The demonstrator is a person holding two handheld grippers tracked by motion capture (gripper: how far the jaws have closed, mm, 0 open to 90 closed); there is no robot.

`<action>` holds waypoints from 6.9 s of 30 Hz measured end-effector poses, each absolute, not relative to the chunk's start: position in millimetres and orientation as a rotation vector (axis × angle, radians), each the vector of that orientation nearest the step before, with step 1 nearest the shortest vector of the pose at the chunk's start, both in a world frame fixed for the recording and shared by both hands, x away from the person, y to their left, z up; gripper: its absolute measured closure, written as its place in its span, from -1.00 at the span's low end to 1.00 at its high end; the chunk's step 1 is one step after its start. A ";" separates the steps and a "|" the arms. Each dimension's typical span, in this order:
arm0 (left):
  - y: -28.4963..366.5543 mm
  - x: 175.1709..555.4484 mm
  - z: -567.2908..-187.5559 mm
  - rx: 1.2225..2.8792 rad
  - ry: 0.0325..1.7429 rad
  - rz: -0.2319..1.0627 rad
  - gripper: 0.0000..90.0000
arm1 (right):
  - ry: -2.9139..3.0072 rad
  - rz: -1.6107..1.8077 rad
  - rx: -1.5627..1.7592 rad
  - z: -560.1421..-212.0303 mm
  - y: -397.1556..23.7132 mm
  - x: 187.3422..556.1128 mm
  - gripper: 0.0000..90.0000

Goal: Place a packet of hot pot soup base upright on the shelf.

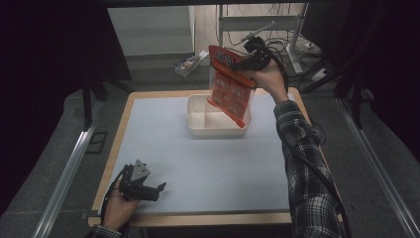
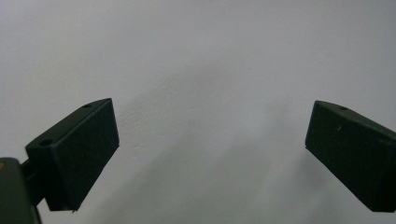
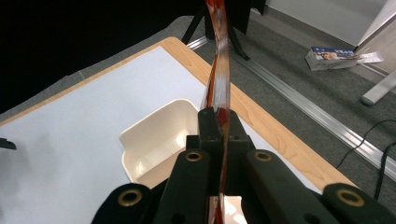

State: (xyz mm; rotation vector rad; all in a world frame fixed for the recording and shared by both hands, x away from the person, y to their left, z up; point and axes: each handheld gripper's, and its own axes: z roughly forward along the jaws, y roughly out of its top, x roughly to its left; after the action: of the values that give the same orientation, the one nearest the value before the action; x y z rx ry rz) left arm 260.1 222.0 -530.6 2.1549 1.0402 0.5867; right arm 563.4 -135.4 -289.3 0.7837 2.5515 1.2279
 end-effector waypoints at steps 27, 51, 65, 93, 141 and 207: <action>221.4 260.2 -530.9 2.162 1.039 0.581 -0.94 | 2.586 1.203 0.852 -335.8 -136.2 578.5 0.97; 220.6 260.3 -532.1 2.176 1.036 0.581 -0.93 | 2.366 1.043 0.965 -354.5 -157.9 593.3 0.45; 220.2 260.5 -532.7 2.182 1.037 0.577 -0.93 | 2.275 0.916 1.055 -363.2 -163.5 603.4 -1.00; 224.0 259.4 -527.4 2.095 1.013 0.505 -0.96 | 2.310 1.045 0.967 -340.3 -166.1 577.1 -1.00; 218.9 253.5 -521.1 2.058 0.919 0.563 -1.00 | 2.327 1.168 0.840 -322.2 -170.6 519.7 -1.00; 212.3 251.8 -521.3 2.120 0.886 0.596 -1.00 | 2.395 1.288 0.750 -391.0 -187.8 416.1 -1.00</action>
State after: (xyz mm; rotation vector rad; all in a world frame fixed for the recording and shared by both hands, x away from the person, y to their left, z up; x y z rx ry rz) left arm 251.8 212.3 -521.3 2.1203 0.8858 0.5964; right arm 416.1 -187.8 -391.0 0.7503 2.3952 1.2880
